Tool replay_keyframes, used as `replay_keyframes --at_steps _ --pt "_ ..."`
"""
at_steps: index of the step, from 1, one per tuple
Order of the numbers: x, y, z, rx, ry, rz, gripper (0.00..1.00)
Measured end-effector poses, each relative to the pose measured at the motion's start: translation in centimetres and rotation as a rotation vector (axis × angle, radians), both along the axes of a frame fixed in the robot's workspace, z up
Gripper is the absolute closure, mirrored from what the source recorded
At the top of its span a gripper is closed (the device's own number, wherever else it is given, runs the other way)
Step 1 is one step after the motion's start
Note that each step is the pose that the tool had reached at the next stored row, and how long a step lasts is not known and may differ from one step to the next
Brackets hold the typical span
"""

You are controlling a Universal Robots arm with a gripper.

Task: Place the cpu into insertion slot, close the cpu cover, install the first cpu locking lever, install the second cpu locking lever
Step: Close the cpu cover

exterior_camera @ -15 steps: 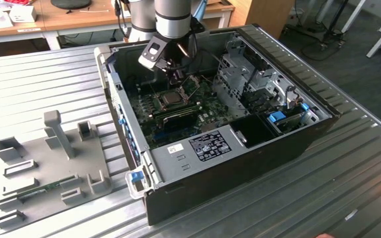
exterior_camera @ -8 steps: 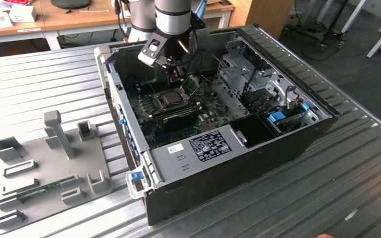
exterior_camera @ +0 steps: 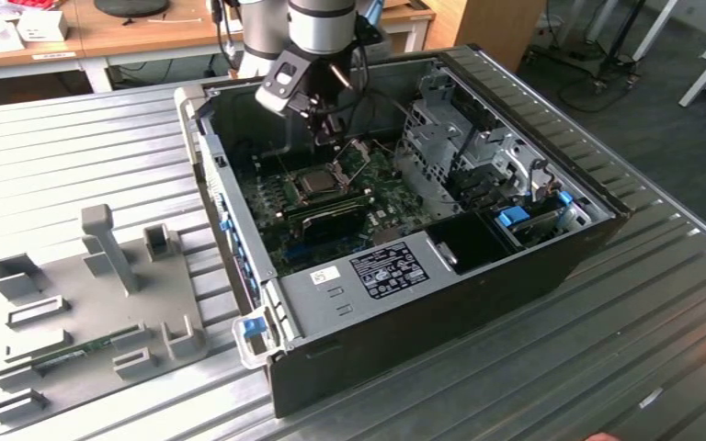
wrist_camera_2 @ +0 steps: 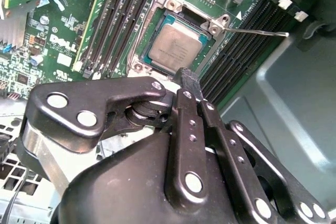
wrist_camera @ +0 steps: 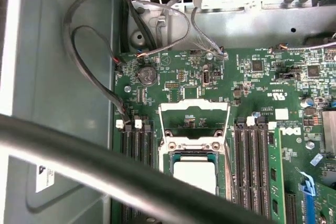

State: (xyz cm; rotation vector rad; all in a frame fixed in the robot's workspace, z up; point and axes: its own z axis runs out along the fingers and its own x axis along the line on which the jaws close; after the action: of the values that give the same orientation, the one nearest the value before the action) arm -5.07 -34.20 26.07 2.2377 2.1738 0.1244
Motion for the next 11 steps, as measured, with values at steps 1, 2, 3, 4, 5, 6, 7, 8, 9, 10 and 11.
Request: replay_keyframes --at_steps 1,2,3,4,5,6,7,8,9,10,11 --pt "0.0 0.0 0.11 0.0 0.0001 0.0 0.89" --pt "0.0 0.0 0.22 0.0 0.0002 0.0 0.89" --pt "0.0 0.0 0.31 0.0 0.0001 0.0 0.89" --pt "0.0 0.0 0.35 0.0001 0.0002 0.0 0.89" --pt "0.0 0.0 0.35 0.0002 0.0001 0.0 0.89" --pt "0.0 0.0 0.35 0.0002 0.0 0.0 0.89" --pt "0.01 0.0 0.35 0.0002 0.0001 0.0 0.89" --pt "0.04 0.0 0.36 0.0001 0.0002 0.0 0.89" --pt "0.12 0.0 0.36 -0.0001 0.0003 0.0 0.89" --pt "0.25 0.0 0.37 -0.0002 0.0003 0.0 0.89" --pt "0.39 0.0 0.36 -0.0001 0.0002 0.0 0.89"
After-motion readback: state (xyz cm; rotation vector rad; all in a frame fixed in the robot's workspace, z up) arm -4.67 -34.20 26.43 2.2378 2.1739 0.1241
